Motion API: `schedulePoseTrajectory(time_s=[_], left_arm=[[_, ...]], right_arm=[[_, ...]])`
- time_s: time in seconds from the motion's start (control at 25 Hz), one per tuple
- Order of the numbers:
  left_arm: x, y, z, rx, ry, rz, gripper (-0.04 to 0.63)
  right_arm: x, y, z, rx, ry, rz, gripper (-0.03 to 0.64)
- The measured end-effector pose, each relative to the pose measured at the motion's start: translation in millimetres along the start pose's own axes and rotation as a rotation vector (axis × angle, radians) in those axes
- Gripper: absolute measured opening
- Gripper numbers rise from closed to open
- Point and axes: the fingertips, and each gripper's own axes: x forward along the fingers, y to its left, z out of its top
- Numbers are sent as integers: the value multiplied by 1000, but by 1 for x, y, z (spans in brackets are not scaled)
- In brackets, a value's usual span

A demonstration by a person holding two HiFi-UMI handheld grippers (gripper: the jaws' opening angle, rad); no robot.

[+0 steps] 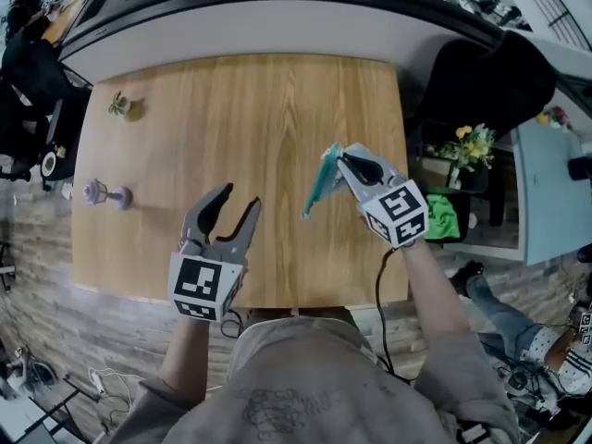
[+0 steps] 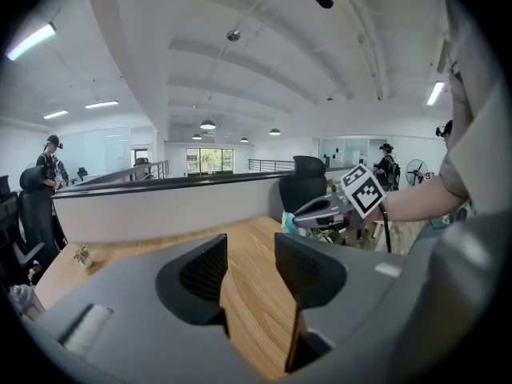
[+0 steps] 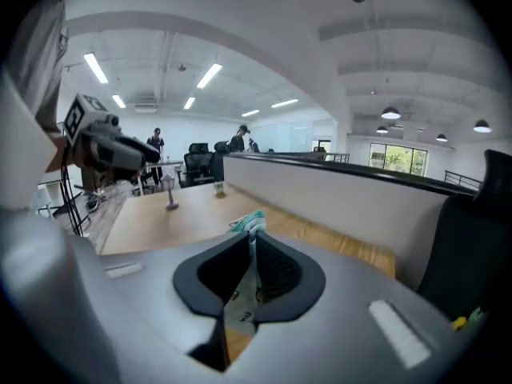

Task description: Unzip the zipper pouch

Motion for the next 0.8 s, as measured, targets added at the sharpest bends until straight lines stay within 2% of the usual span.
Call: schedulePoseTrajectory(time_s=[0.2,0.32,0.48,0.68,0.8], left_arm=[[-17,2,26,22,-48,6,183],[-30,0,38,28,-81,3,183],[-46,-4,42,13,-92,-9,183],[-57,-15,35,-18,-80,-23,183],[-62,-24,41,20,-89,-46,183]], right_arm=[[-49,20,65,62,-181,-35,34],[-76,37,87,72,-238,-49,34],[-100,58,98,72,-267,-56,34],[-112,77,92,60,-249,-36,34],[-114,84,92,27,-239,-22,34]])
